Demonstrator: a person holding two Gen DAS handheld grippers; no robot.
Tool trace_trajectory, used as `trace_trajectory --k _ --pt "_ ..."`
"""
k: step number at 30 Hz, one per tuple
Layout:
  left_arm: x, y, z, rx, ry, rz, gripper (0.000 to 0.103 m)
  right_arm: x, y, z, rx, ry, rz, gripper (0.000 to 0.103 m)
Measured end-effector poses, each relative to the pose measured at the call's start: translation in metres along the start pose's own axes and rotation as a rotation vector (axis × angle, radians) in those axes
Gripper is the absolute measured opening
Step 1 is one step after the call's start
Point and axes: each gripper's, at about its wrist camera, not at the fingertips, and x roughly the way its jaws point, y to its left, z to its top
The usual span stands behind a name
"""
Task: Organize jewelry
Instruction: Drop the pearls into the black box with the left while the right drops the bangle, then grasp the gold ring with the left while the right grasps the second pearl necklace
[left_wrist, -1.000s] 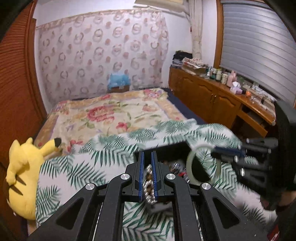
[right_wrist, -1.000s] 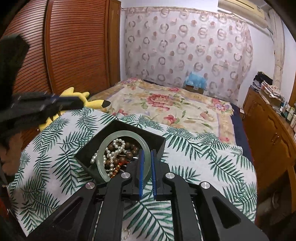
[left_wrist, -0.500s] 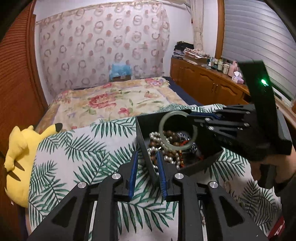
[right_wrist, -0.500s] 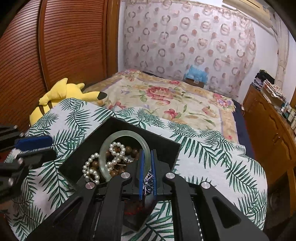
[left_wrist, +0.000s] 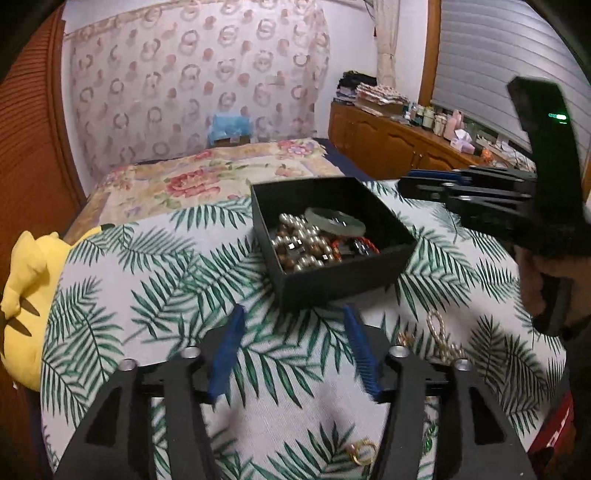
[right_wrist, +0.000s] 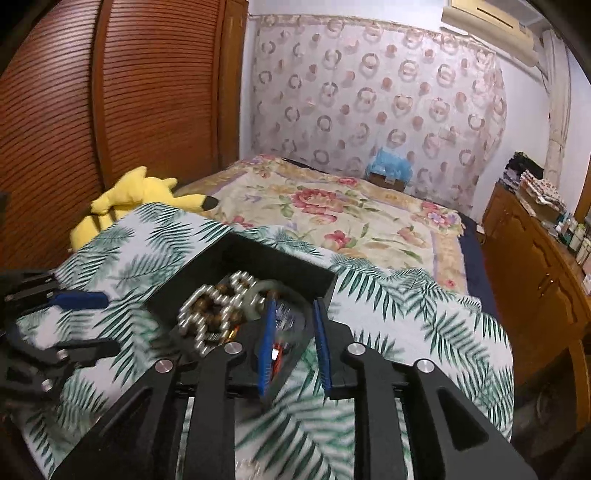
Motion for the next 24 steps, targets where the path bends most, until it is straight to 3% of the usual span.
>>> trace_trajectory --k 9,15,24 --pt "-0.006 -0.017 -0.02 0.041 0.029 -0.022 0.063 -0.026 0.009 -0.048 -0.008 0.052 0.043 0.023" --pt "-0.008 -0.021 -0.033 0.035 0.042 -0.035 0.068 -0.011 0.015 -0.078 -0.038 0.144 0.057 0.023" --pt "-0.01 -0.02 -0.051 0.031 0.069 -0.024 0.068 0.011 0.019 -0.091 -0.055 0.218 0.083 0.023"
